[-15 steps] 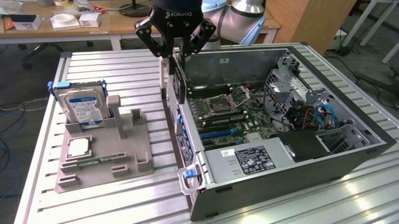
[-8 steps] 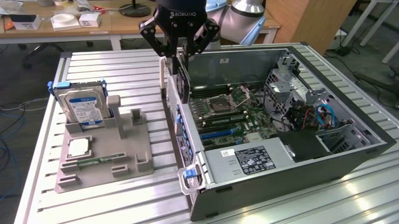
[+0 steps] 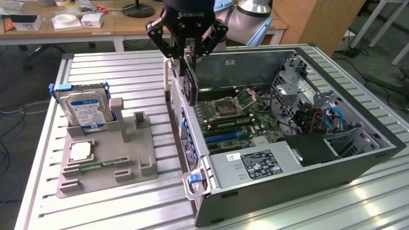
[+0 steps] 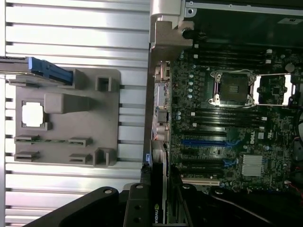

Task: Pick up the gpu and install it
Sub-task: 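Pick up the gpu and move the gpu toward the slot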

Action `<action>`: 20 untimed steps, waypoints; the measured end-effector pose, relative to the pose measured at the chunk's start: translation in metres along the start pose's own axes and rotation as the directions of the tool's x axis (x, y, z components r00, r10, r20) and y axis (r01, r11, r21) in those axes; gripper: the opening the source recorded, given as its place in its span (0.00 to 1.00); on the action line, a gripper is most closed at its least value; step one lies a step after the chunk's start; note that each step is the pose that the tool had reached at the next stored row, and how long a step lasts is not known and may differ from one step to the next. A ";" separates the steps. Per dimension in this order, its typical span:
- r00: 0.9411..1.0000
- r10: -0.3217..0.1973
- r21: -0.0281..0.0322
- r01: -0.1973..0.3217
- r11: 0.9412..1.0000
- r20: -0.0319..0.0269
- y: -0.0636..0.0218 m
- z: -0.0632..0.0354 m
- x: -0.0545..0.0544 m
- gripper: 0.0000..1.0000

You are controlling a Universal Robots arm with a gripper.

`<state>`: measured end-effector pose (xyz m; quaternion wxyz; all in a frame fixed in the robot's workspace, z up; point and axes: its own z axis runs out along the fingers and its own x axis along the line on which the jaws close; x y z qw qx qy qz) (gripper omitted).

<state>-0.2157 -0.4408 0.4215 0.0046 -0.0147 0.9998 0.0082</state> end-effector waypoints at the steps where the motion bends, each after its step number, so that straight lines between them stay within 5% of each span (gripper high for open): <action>1: 1.000 0.000 0.000 0.000 1.000 0.000 -0.0001 0.0000 0.000 0.26; 20: 1.000 0.000 0.000 0.000 1.000 0.000 -0.0012 0.0001 -0.012 0.26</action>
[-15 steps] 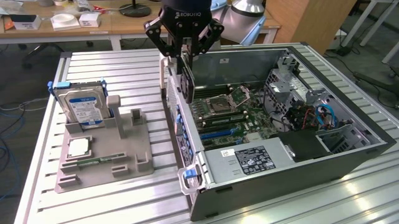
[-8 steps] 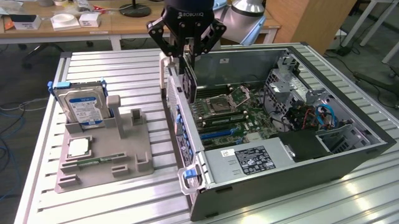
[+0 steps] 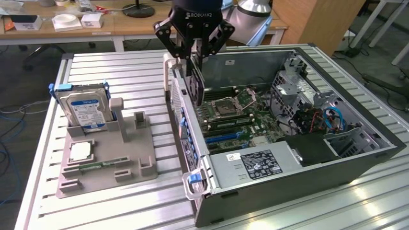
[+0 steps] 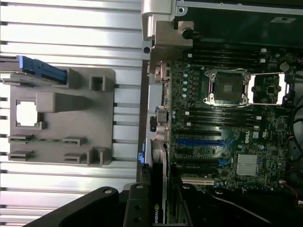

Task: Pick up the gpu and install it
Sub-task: 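Pick up the gpu and move the gpu toward the slot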

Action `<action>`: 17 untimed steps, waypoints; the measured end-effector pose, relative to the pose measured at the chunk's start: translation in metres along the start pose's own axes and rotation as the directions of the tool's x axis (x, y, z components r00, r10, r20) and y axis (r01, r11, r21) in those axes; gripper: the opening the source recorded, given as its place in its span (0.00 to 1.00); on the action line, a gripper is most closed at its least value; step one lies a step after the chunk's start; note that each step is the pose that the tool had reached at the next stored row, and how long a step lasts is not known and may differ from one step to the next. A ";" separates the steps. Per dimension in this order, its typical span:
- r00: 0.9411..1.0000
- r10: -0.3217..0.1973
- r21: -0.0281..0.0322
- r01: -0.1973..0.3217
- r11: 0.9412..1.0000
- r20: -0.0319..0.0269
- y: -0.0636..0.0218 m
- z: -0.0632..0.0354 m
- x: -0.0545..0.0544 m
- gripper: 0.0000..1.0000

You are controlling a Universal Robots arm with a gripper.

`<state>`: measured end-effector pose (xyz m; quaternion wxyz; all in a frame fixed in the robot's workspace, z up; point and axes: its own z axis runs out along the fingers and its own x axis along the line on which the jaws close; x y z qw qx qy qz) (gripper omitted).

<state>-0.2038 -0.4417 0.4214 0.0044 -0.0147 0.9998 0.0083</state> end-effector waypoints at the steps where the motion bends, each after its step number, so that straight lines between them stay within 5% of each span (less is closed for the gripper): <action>1: 1.000 0.000 0.000 0.000 1.000 0.000 0.0000 0.0000 -0.001 0.26; 17: 1.000 0.000 0.000 0.000 1.000 -0.003 -0.0004 0.0001 -0.013 0.26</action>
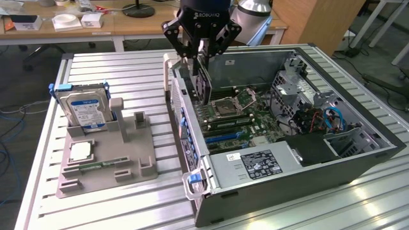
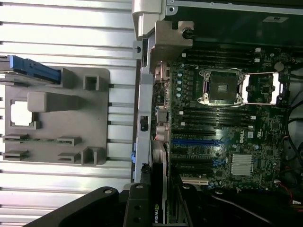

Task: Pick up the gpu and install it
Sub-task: 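Pick up the gpu and move the gpu toward the slot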

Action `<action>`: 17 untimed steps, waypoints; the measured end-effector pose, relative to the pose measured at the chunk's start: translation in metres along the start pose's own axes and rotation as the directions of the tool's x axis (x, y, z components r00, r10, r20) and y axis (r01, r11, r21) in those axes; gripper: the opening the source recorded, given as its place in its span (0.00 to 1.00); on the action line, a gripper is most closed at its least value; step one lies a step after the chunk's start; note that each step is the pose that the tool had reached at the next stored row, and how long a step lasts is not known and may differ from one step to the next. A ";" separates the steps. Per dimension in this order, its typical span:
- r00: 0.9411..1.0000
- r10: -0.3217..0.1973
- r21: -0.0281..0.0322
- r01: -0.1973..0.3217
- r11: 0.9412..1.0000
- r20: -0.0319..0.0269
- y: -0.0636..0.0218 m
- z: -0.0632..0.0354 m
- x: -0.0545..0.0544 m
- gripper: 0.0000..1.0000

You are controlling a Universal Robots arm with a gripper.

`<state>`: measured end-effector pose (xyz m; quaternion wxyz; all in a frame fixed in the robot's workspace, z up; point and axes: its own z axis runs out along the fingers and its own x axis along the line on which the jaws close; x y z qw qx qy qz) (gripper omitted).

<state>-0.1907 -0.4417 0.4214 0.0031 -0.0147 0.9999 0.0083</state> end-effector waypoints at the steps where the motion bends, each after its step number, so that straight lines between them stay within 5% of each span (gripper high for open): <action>1: 1.000 0.000 0.000 0.000 1.000 0.000 0.0000 0.0000 -0.001 0.26; 17: 1.000 0.000 0.000 0.000 1.000 -0.002 -0.0005 0.0001 -0.013 0.26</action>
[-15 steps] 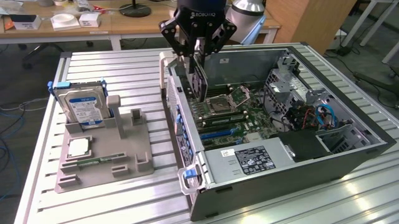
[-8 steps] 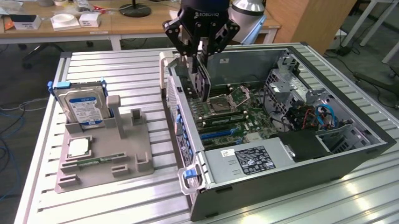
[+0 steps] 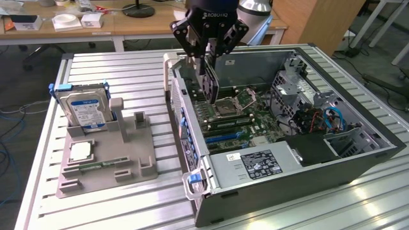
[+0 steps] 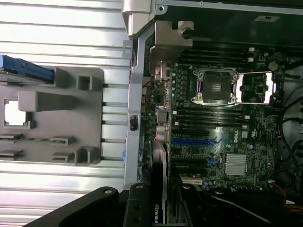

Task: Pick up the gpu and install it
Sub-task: 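Pick up the gpu and move the gpu toward the slot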

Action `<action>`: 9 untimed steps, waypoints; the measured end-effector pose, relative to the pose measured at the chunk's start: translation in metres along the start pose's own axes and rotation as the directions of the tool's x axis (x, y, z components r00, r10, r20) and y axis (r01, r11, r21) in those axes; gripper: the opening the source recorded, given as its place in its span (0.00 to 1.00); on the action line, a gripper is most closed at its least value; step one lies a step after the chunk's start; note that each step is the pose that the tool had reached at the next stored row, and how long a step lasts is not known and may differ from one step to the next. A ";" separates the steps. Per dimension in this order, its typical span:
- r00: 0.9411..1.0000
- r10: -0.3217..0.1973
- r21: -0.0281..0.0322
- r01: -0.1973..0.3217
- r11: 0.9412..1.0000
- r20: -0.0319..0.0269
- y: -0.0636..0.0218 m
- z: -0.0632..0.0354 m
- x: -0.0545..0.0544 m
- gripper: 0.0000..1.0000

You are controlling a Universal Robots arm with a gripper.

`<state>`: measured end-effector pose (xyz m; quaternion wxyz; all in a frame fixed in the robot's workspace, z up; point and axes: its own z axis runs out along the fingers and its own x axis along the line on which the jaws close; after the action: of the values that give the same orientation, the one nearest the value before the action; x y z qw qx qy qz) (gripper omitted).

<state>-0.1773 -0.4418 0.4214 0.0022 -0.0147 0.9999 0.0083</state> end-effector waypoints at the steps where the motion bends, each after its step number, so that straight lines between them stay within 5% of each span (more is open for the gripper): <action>1: 1.000 0.000 0.000 0.000 1.000 0.000 0.0000 0.0000 -0.001 0.26; 9: 1.000 0.000 0.000 0.000 1.000 0.000 -0.0003 0.0000 -0.004 0.26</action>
<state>-0.1729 -0.4420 0.4214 0.0022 -0.0147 0.9999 0.0083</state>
